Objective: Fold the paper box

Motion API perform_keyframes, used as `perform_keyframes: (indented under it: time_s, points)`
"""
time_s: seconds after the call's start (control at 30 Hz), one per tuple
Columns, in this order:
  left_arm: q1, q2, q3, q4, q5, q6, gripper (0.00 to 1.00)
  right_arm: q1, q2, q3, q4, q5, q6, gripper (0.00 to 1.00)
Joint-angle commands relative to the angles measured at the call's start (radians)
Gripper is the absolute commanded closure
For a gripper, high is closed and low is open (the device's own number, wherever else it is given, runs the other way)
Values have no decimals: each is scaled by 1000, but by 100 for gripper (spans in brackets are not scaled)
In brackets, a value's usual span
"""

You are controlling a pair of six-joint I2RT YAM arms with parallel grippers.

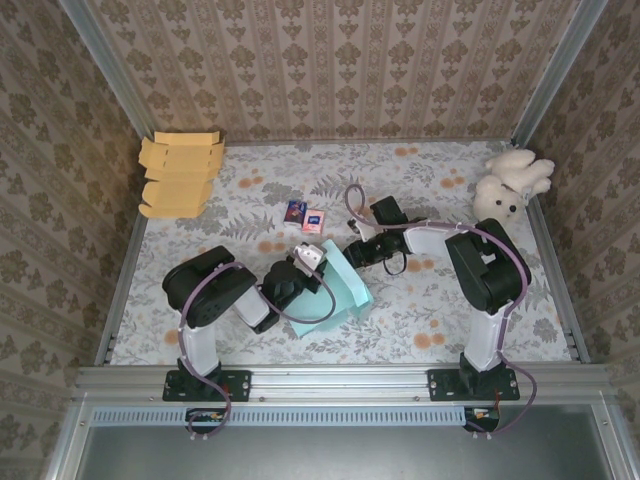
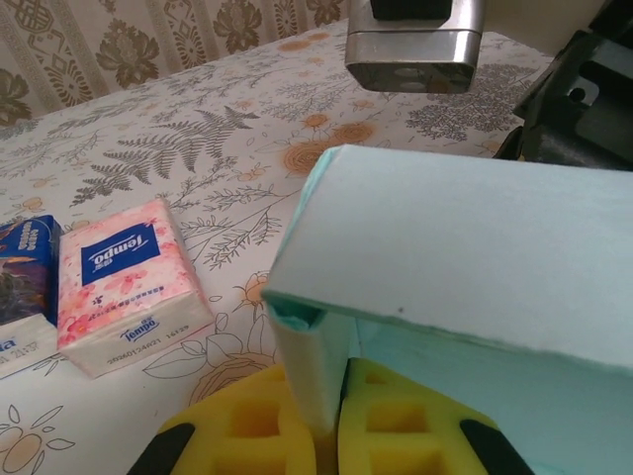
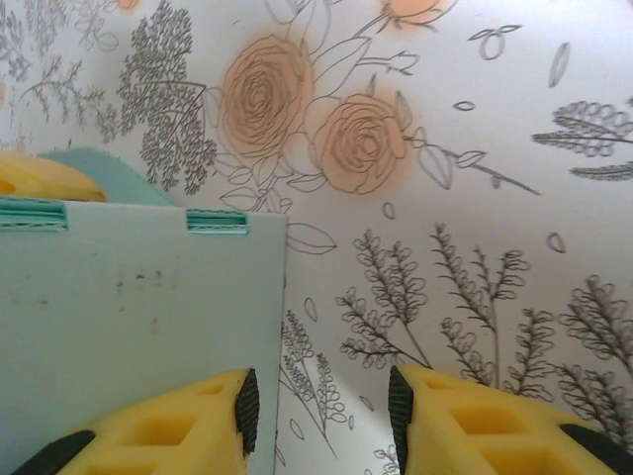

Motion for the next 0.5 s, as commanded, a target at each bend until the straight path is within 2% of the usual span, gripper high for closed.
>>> perform_keyframes:
  time_s: [0.0, 0.23, 0.47]
  points:
    - [-47, 30, 33, -63, 102, 18, 100, 28, 11, 0, 130, -23, 90, 58]
    - [-47, 40, 47, -82, 84, 7, 100, 31, 0, -2, 152, -31, 97, 59]
    - [-49, 42, 58, -93, 91, 3, 100, 67, 0, -3, 183, -163, 36, 60]
